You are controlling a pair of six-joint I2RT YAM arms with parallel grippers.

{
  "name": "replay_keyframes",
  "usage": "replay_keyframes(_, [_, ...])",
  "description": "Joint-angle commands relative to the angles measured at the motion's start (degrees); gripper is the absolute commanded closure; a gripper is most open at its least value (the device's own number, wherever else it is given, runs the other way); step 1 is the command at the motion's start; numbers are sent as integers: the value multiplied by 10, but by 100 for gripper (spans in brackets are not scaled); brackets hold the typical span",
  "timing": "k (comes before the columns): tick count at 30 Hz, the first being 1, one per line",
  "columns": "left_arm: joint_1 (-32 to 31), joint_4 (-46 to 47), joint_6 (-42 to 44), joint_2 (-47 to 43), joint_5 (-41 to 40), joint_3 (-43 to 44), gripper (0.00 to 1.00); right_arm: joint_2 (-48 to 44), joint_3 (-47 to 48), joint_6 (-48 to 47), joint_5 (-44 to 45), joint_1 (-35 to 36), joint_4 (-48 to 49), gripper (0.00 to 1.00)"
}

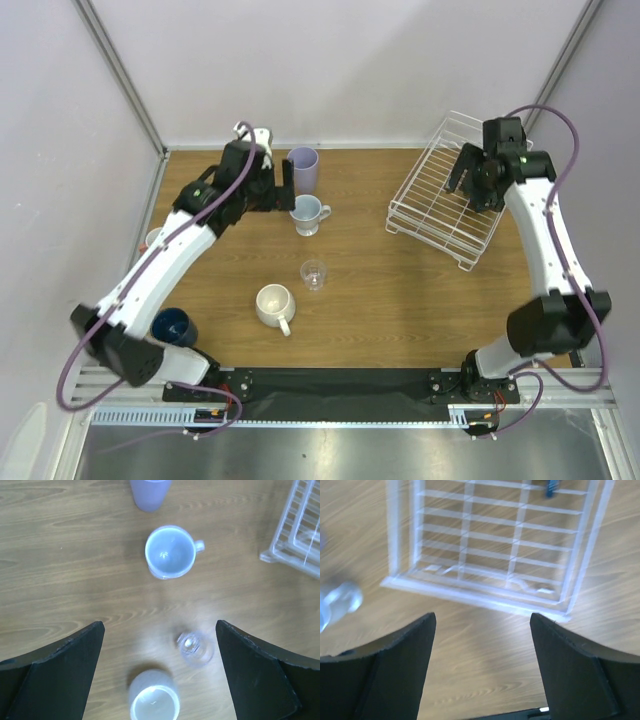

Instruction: Load the cups into the dish rack

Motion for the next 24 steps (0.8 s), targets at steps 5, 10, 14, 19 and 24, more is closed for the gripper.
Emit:
replay_keyframes(5, [5,-89,-160,177,-115,162,1,-117,-91,8,-153,63,2,19])
replay_keyframes(10, [5,-315,-267,420,-163,446,0,-160,-101,-1,-154,90,7,19])
replay_keyframes(14, [6,-347,-281,500,-153,529,0,-172,-86,-25,-122,107,1,18])
replay_keyframes(19, [24,-269,-321,459,-128,393,3,-178,-79,-27,-105,92,-14,17])
replay_keyframes(24, [39,-231,-330,464,-103,350,6,-187,-89,-23,-114,60,-28,17])
